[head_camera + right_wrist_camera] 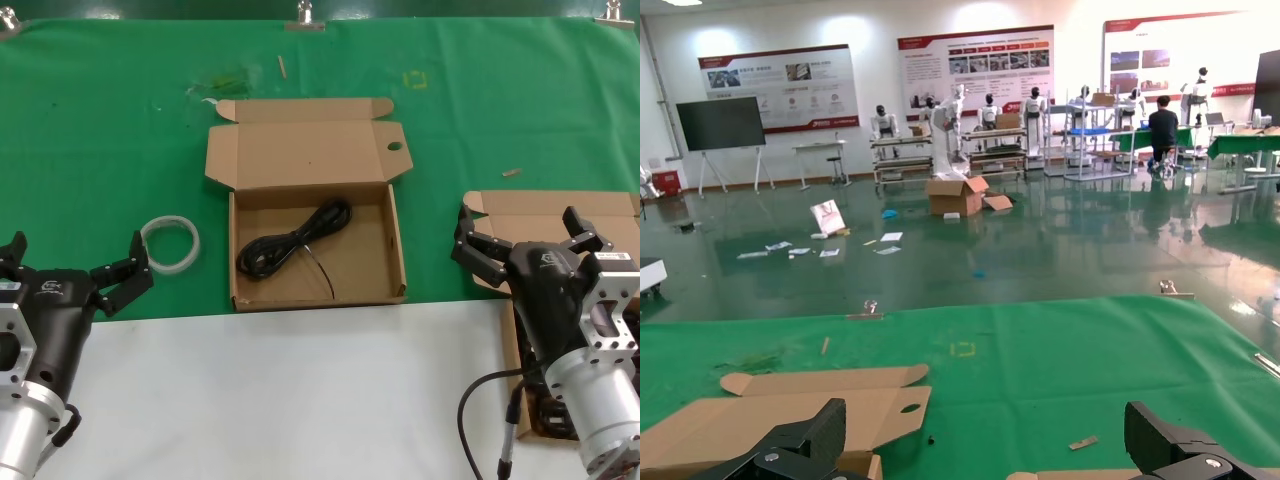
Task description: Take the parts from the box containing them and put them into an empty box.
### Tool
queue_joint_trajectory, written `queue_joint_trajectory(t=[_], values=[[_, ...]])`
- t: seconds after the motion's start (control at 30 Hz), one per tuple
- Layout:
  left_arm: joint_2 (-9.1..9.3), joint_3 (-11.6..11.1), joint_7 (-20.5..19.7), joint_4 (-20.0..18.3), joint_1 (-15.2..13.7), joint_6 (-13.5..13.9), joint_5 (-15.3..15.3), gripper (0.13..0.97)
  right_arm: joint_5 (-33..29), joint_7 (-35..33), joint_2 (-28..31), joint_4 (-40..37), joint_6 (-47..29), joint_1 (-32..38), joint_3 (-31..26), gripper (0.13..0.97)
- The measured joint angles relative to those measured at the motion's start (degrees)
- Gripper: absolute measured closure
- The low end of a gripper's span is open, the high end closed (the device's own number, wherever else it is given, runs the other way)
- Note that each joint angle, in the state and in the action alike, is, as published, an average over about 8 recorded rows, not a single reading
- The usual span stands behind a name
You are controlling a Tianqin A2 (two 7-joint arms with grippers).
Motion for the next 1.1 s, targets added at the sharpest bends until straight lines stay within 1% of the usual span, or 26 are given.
queue_joint_trajectory(t=[1.1], values=[[0.00,0.00,0.00,0.00,0.00,0.00,0.00,0.132,0.00,0.00,0.00,0.00,0.00,0.00,0.00,0.129]])
